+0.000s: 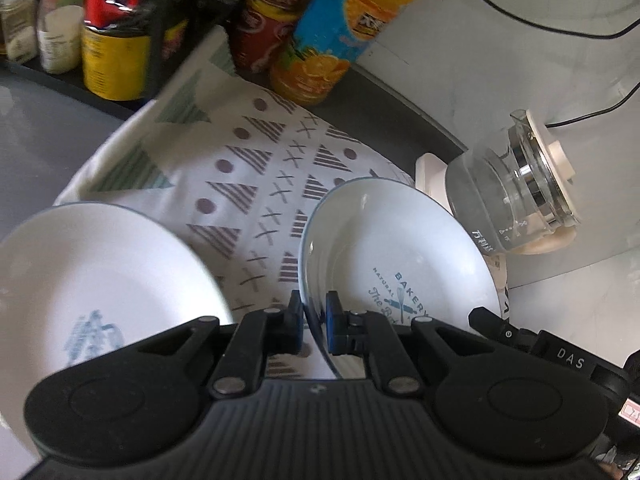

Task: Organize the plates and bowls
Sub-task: 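Close both grippers on the 'BAKERY' plate rim and lift it, then carry the 'BAKERY' plate with both grippers and lower it into the 'Sweet' plate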

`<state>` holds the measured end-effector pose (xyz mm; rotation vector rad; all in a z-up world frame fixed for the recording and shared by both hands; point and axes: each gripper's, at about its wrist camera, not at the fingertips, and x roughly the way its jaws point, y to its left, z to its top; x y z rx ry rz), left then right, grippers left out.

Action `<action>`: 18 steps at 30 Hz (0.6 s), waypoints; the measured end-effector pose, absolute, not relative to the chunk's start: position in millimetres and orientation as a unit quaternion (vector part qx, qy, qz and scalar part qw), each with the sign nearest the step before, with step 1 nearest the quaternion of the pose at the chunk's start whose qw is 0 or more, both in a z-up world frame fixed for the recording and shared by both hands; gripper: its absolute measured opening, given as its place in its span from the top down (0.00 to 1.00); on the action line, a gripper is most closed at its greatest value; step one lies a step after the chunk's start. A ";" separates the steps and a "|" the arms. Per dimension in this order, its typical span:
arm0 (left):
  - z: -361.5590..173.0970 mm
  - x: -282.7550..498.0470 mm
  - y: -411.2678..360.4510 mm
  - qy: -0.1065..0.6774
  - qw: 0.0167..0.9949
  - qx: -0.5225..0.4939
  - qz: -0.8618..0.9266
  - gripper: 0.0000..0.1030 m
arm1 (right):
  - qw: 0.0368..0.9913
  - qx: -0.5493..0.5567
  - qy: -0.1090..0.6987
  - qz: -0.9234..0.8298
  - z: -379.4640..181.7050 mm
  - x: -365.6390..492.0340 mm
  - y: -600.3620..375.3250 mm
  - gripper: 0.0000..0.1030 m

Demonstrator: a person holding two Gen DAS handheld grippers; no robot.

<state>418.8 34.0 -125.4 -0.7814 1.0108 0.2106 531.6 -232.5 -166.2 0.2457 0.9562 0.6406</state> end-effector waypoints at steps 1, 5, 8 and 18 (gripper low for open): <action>-123.0 413.7 36.6 0.469 0.800 -0.361 0.097 0.92 | 0.832 0.115 0.449 0.304 -165.5 526.1 -229.5 0.94; -117.3 390.5 51.4 0.463 0.804 -0.362 0.096 0.92 | 0.833 0.115 0.445 0.310 -163.6 504.5 -219.2 0.94; -115.8 374.8 60.9 0.462 0.805 -0.360 0.099 0.92 | 0.832 0.113 0.446 0.311 -164.7 488.6 -209.9 0.94; -117.5 327.3 88.6 0.460 0.802 -0.367 0.104 0.92 | 0.830 0.101 0.450 0.313 -170.6 440.9 -185.8 0.94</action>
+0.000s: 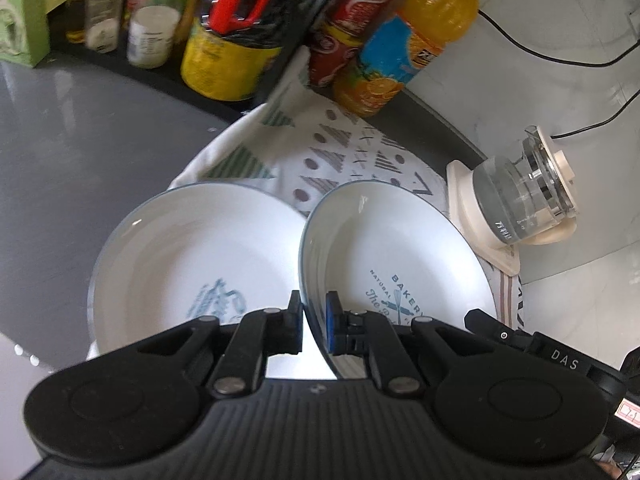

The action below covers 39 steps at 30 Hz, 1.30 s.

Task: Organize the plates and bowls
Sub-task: 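Carry the 'BAKERY' plate with both grippers and lower it into the 'Sweet' plate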

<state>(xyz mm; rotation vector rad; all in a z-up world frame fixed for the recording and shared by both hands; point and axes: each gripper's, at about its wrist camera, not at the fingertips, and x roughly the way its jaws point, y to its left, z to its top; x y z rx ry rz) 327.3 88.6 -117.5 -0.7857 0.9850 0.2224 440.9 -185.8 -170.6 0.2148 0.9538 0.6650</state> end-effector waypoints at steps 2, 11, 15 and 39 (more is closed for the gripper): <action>-118.9 317.8 94.0 0.460 0.801 -0.368 0.106 0.92 | 0.830 0.098 0.450 0.315 -172.8 432.1 -180.5 0.94; -130.1 278.1 113.6 0.466 0.796 -0.371 0.111 0.92 | 0.829 0.086 0.454 0.314 -188.2 391.9 -161.3 0.93; -138.7 265.2 117.6 0.472 0.790 -0.374 0.113 0.92 | 0.829 0.076 0.460 0.309 -195.2 379.7 -155.5 0.93; -180.6 247.9 135.2 0.489 0.768 -0.394 0.121 0.91 | 0.837 0.007 0.466 0.288 -212.9 350.2 -127.7 0.92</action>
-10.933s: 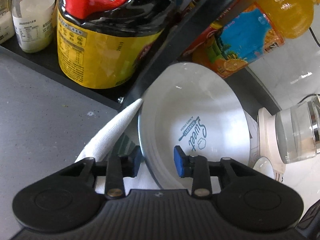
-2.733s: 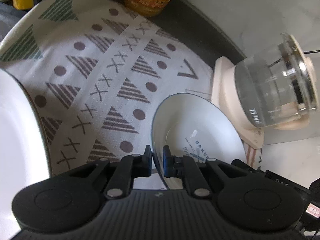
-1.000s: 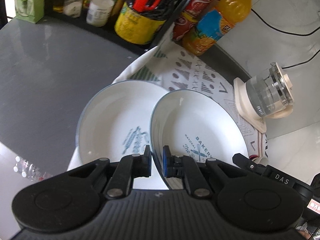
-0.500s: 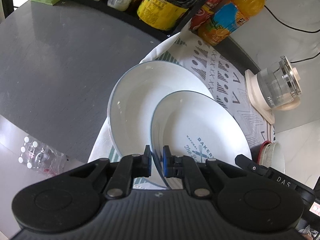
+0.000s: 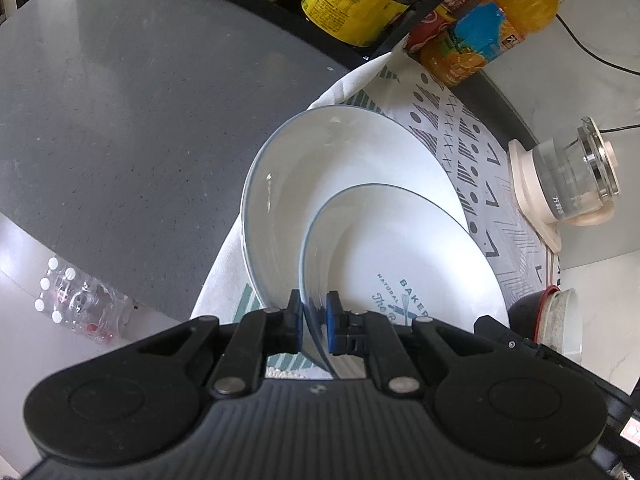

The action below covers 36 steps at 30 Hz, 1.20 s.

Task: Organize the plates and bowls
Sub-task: 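Carry the 'BAKERY' plate with both grippers and lower it into the 'Sweet' plate, then open both grippers and release the 'BAKERY' plate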

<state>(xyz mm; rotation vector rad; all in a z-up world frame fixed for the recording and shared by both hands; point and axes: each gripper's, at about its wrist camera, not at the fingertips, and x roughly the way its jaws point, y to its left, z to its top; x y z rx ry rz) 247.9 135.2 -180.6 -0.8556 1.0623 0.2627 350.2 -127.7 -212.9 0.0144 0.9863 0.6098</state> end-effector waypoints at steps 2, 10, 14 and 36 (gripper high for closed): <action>-183.2 251.0 136.8 0.491 0.766 -0.395 0.122 0.91 | 0.840 -0.001 0.462 0.284 -213.1 349.9 -123.9 0.92; -181.9 259.8 140.3 0.500 0.766 -0.382 0.130 0.91 | 0.851 -0.021 0.452 0.267 -217.2 352.7 -112.2 0.92; -169.8 257.0 145.6 0.480 0.782 -0.373 0.138 0.89 | 0.854 -0.026 0.450 0.260 -218.8 353.8 -108.0 0.91; -154.0 261.7 152.5 0.478 0.787 -0.349 0.174 0.86 | 0.853 -0.006 0.449 0.267 -198.4 349.2 -117.6 0.52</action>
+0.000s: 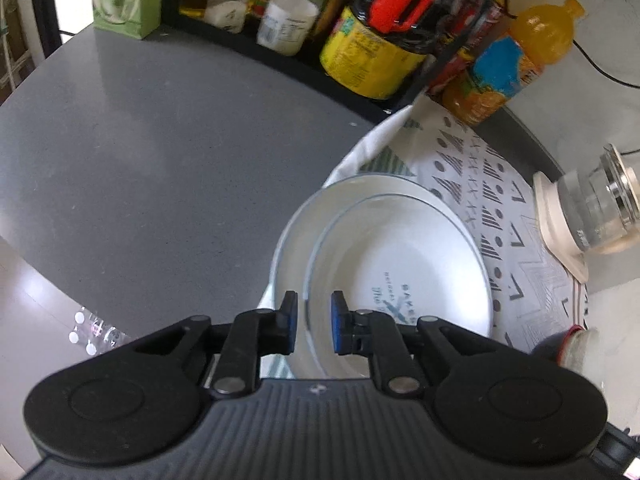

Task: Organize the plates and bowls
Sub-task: 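Open both grippers and release the 'BAKERY' plate, then move both grippers to the red bowl stack and close them on its rim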

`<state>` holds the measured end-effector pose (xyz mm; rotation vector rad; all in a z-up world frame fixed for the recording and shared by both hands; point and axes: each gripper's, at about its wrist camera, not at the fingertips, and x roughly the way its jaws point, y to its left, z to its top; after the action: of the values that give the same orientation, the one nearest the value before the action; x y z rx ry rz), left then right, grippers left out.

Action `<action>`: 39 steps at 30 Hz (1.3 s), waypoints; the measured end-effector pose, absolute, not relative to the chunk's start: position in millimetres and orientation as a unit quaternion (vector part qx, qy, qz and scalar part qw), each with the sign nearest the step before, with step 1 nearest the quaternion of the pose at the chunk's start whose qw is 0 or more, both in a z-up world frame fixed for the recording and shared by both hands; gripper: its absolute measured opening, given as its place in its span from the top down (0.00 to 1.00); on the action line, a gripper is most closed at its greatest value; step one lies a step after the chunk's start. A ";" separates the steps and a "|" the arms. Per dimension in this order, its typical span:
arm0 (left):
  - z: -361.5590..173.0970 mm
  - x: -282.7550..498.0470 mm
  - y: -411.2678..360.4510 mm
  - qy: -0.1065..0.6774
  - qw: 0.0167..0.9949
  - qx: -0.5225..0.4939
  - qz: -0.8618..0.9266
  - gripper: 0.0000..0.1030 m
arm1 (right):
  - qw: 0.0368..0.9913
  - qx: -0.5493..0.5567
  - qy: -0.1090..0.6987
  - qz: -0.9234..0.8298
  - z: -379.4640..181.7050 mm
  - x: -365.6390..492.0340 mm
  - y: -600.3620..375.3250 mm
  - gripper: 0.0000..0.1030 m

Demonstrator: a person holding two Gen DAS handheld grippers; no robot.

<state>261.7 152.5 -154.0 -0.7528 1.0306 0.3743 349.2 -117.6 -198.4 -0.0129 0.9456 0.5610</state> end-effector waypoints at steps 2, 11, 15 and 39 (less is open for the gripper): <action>-147.9 264.9 149.8 0.480 0.788 -0.347 0.165 0.81 | 0.857 -0.001 0.440 0.268 -189.7 348.2 -124.5 0.50; -108.7 281.0 125.2 0.469 0.813 -0.314 0.141 0.33 | 0.882 0.022 0.396 0.255 -154.1 348.6 -158.3 0.15; -97.1 292.0 106.4 0.468 0.825 -0.290 0.128 0.25 | 0.893 0.036 0.380 0.237 -144.7 349.5 -177.8 0.07; -78.2 344.0 -17.2 0.491 0.841 -0.227 -0.013 0.24 | 0.924 0.085 0.356 0.111 -150.3 350.7 -291.1 0.00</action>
<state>344.0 -17.2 -78.2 -0.4804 1.0365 -0.0266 350.7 -291.1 -150.3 0.1744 0.7303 0.2269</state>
